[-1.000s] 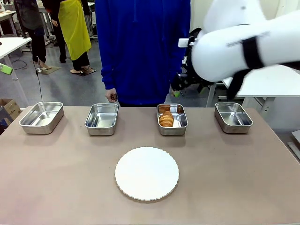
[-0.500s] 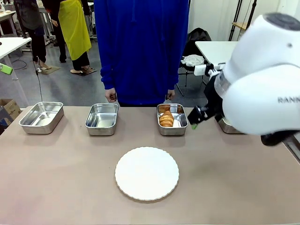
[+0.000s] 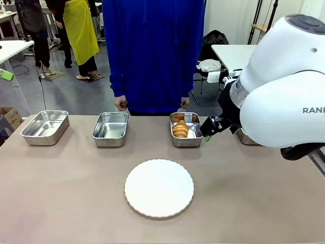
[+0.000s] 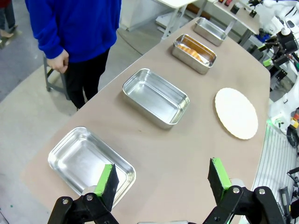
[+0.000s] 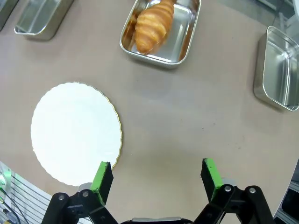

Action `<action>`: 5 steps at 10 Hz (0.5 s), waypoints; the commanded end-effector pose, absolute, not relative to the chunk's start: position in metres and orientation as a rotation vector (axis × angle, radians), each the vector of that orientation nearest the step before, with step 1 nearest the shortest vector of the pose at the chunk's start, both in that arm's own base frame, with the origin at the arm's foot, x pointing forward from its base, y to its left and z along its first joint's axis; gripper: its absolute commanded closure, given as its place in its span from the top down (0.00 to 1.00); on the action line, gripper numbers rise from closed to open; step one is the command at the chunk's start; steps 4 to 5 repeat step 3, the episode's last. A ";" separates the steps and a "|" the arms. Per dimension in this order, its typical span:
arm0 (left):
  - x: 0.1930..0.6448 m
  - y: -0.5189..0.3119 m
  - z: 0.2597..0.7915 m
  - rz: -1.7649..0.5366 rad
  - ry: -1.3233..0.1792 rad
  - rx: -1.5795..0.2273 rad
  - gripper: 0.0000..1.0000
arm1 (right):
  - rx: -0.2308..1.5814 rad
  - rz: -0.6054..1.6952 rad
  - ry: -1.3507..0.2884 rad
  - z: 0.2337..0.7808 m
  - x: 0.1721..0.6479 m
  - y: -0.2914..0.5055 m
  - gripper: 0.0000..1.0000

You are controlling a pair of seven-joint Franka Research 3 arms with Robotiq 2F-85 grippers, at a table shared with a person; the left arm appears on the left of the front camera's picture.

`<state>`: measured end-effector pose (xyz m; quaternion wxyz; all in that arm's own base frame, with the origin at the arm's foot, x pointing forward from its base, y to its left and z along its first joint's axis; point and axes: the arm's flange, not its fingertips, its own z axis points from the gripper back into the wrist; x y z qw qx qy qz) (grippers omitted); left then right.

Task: Place the bread in the container.
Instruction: Place the Butter Roll into the Airtight Container indicated by the human.

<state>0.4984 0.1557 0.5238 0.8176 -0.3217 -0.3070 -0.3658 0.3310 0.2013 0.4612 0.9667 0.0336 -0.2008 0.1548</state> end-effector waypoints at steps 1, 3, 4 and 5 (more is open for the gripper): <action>0.497 0.155 0.525 -0.782 -0.659 -0.693 1.00 | 0.061 0.319 -0.408 0.461 0.332 0.200 1.00; 0.497 0.155 0.525 -0.782 -0.659 -0.693 1.00 | 0.061 0.319 -0.408 0.461 0.332 0.200 1.00; 0.497 0.155 0.525 -0.782 -0.659 -0.693 1.00 | 0.061 0.319 -0.408 0.461 0.332 0.200 1.00; 0.497 0.155 0.525 -0.782 -0.659 -0.693 1.00 | 0.061 0.319 -0.408 0.461 0.332 0.200 1.00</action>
